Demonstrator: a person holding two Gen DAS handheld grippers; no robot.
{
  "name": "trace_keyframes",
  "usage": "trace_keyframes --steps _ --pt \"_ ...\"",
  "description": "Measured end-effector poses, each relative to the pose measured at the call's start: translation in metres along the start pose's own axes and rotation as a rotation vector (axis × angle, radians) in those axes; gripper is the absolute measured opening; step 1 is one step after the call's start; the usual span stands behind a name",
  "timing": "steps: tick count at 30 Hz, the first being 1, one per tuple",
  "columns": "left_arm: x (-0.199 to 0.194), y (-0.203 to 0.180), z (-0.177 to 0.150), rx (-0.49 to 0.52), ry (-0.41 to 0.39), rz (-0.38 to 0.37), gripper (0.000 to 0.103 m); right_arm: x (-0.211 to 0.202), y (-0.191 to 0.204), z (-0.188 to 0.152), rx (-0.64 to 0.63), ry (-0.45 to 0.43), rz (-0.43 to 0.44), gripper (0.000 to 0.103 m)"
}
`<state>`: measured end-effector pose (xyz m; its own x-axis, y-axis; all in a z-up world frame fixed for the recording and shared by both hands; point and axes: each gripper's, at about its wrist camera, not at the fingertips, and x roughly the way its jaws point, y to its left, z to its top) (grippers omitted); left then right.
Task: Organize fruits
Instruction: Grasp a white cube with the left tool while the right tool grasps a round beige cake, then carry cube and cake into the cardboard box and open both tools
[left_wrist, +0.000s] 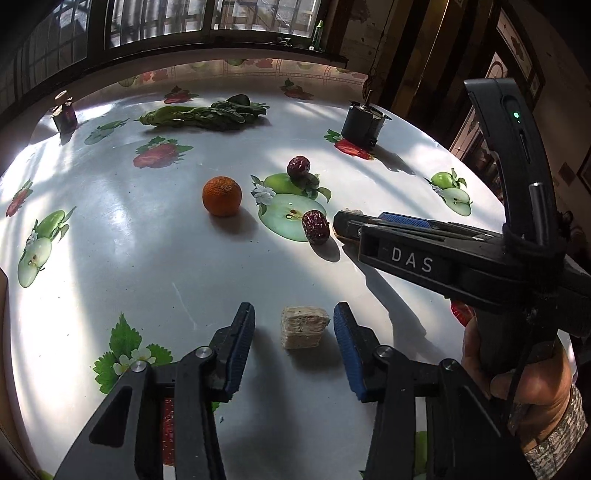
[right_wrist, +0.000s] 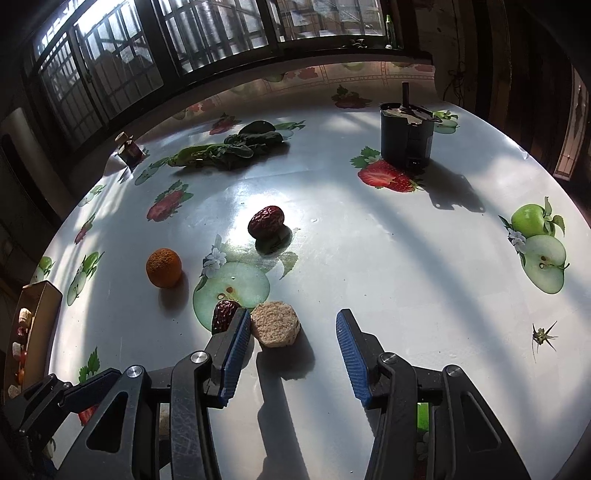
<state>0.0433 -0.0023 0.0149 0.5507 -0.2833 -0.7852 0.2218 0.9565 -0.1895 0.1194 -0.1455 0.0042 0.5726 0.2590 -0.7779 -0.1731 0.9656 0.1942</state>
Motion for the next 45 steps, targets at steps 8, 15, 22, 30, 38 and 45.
trace_keyframes --steps 8,15,22,30,38,45 --pt "-0.002 0.007 -0.004 -0.018 -0.021 -0.011 0.023 0.001 0.010 -0.003 -0.067 -0.008 -0.065 0.029" --pt "-0.021 0.019 -0.001 -0.038 -0.079 -0.021 0.023 -0.004 0.005 -0.004 -0.026 -0.031 -0.057 0.029" --pt "-0.023 0.029 0.001 -0.080 -0.058 -0.060 0.023 -0.014 0.005 -0.009 0.037 -0.045 -0.060 0.029" --pt "-0.056 0.028 -0.002 -0.104 -0.136 -0.075 0.023 -0.073 0.020 -0.036 0.023 -0.079 -0.062 0.029" --pt "-0.137 0.063 -0.044 -0.157 -0.222 -0.031 0.023 -0.118 0.049 -0.054 -0.012 -0.128 0.008 0.030" --pt "-0.196 0.129 -0.091 -0.265 -0.273 0.136 0.023 -0.116 0.116 -0.061 -0.093 -0.102 0.131 0.030"
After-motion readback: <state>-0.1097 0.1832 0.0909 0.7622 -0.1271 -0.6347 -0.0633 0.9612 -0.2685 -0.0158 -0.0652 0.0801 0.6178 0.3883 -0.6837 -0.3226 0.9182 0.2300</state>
